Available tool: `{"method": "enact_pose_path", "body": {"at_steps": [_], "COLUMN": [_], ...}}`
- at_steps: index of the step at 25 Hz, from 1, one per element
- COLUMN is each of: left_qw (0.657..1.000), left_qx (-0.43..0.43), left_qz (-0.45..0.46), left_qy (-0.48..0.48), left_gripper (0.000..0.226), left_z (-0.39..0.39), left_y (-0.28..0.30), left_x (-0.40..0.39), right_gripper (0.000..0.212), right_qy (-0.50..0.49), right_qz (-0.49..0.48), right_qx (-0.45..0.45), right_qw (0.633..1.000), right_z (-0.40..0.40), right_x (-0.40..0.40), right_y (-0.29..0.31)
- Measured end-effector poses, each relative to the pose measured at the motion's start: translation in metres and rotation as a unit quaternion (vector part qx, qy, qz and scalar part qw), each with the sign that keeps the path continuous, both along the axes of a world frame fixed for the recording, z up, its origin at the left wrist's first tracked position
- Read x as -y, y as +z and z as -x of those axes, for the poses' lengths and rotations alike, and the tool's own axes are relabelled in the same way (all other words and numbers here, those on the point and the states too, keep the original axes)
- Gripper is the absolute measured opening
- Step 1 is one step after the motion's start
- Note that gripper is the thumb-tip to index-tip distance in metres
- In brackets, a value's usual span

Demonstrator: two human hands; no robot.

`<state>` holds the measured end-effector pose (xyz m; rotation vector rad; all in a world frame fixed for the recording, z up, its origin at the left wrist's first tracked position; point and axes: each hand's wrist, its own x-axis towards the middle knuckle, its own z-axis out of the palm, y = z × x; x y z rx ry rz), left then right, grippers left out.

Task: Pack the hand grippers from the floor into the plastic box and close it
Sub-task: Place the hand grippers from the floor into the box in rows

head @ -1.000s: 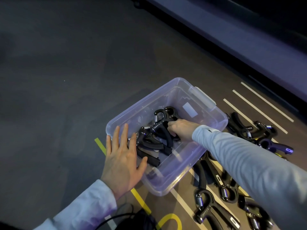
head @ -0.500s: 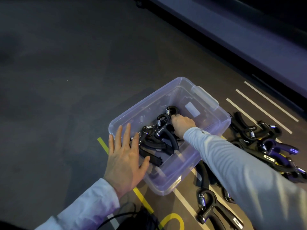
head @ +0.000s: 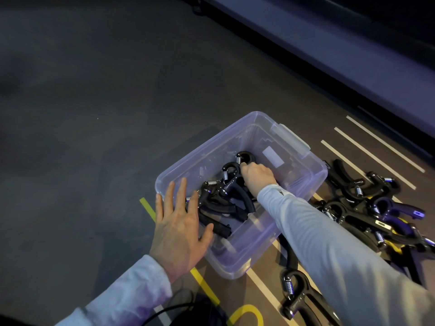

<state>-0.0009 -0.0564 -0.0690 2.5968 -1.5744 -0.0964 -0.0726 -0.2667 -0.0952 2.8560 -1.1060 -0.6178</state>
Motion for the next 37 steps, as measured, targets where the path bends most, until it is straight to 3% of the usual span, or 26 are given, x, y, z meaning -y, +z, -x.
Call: {"method": "enact_pose_path", "body": {"at_steps": [4,18,25,32,37], "left_qw": [1.000,1.000,1.000,1.000,1.000], "left_qx": [0.000,-0.001,0.002,-0.007,-0.003], "left_qz": [0.002,0.002,0.003,0.004,0.004], "left_qy": [0.000,0.000,-0.002,0.003,0.007], "left_gripper": [0.068,0.067,0.067,0.067,0.067], "left_z": [0.000,0.000,0.000,0.000,0.000], "left_y": [0.000,-0.003,-0.001,-0.001,-0.003], "left_x": [0.001,0.001,0.001,0.000,0.002], "right_gripper": [0.036,0.036,0.034,0.034,0.036], "right_qy": [0.014,-0.078,-0.136,-0.137,-0.138], "right_qz": [-0.015,-0.003,-0.092,-0.107,-0.131], "right_qx": [0.012,-0.007,0.014,0.008,0.063], "right_qw": [1.000,0.997,0.986,0.985,0.980], "right_z": [-0.001,0.006,0.011,0.013,0.020], "right_x": [-0.005,-0.002,0.008,0.013,0.027], "right_y": [-0.001,0.002,0.011,0.009,0.022]}}
